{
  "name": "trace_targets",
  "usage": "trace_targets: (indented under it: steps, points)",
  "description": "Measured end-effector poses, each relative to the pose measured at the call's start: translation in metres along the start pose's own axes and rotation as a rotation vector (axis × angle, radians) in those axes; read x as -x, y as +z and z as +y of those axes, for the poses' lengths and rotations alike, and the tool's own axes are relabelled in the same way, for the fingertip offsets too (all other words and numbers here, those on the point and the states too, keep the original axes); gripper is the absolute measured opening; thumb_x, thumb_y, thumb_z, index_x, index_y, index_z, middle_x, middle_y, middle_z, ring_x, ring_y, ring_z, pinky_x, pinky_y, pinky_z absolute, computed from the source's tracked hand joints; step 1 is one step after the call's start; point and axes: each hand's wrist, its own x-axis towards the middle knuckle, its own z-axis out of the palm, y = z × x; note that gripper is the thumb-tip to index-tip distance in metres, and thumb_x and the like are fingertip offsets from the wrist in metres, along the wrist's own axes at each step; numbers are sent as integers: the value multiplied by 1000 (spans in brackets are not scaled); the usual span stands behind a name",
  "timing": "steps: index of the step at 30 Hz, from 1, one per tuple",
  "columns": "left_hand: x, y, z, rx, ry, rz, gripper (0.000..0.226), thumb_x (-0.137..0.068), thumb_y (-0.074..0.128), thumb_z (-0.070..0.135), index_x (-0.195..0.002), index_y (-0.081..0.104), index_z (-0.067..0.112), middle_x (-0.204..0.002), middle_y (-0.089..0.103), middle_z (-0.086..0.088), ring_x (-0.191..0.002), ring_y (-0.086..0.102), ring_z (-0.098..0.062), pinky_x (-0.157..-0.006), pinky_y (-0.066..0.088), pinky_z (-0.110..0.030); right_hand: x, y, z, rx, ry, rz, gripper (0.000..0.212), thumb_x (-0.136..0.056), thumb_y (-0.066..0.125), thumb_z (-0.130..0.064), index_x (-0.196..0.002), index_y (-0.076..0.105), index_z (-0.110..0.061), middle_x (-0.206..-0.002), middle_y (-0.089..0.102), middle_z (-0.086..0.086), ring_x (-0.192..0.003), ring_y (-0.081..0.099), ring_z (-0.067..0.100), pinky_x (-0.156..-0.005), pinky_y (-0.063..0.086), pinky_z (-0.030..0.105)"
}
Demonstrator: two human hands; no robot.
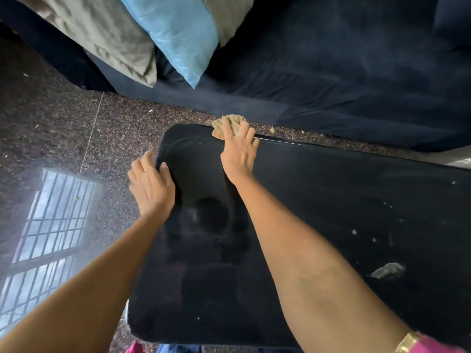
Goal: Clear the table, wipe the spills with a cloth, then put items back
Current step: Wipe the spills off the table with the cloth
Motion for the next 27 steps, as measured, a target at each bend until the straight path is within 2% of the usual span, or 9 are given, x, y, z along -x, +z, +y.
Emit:
trace_targets:
  steps: [8, 11, 15, 19, 22, 25, 27]
  points:
    - [47, 37, 98, -94, 6, 7, 43, -97, 41, 20, -137, 38, 7, -137, 41, -21, -125, 35, -40, -100, 29, -54, -1, -14, 143, -20, 23, 9, 54, -82, 57, -8, -131, 38, -23, -125, 41, 11, -113, 40, 28, -86, 36, 37]
    - [84, 76, 154, -93, 9, -17, 41, -98, 40, 21, -137, 38, 8, -138, 40, -19, -127, 34, -38, -101, 28, -55, 3, -25, 222, -29, 57, 4, 53, -82, 54, -5, -129, 40, -24, -124, 41, 11, -112, 40, 28, -86, 36, 37]
    - [148, 146, 245, -37, 59, -104, 41, -97, 40, 20, -137, 40, 8, -138, 40, -19, -127, 33, -38, -102, 26, -53, 11, -39, 368, 20, 117, -4, 52, -82, 53, -4, -129, 42, -25, -126, 40, 10, -112, 40, 29, -87, 36, 39]
    - [206, 206, 324, -32, 216, -155, 39, -97, 41, 18, -134, 42, 8, -136, 43, -17, -125, 36, -37, -102, 27, -52, 24, -55, 514, 68, 250, 19, 54, -79, 58, -7, -127, 44, -28, -127, 41, 11, -111, 41, 30, -86, 37, 41]
    - [227, 227, 350, -52, 318, -187, 38, -97, 41, 19, -134, 43, 10, -136, 43, -14, -124, 36, -34, -103, 27, -50, 31, -67, 586, 84, 368, 4, 58, -81, 60, -11, -133, 38, -29, -133, 36, 14, -113, 40, 32, -90, 37, 43]
    - [239, 240, 363, -71, 354, -203, 38, -97, 40, 19, -134, 43, 11, -136, 43, -13, -124, 36, -33, -103, 27, -49, 39, -72, 634, 73, 517, 2, 67, -81, 56, -5, -139, 31, -28, -135, 33, 18, -114, 38, 33, -93, 36, 43]
    - [241, 245, 365, -77, 351, -200, 38, -97, 40, 19, -134, 43, 10, -136, 43, -14, -124, 36, -34, -103, 27, -49, 44, -72, 642, 18, 677, 24, 68, -82, 54, -5, -141, 29, -25, -133, 34, 19, -115, 37, 34, -92, 36, 43]
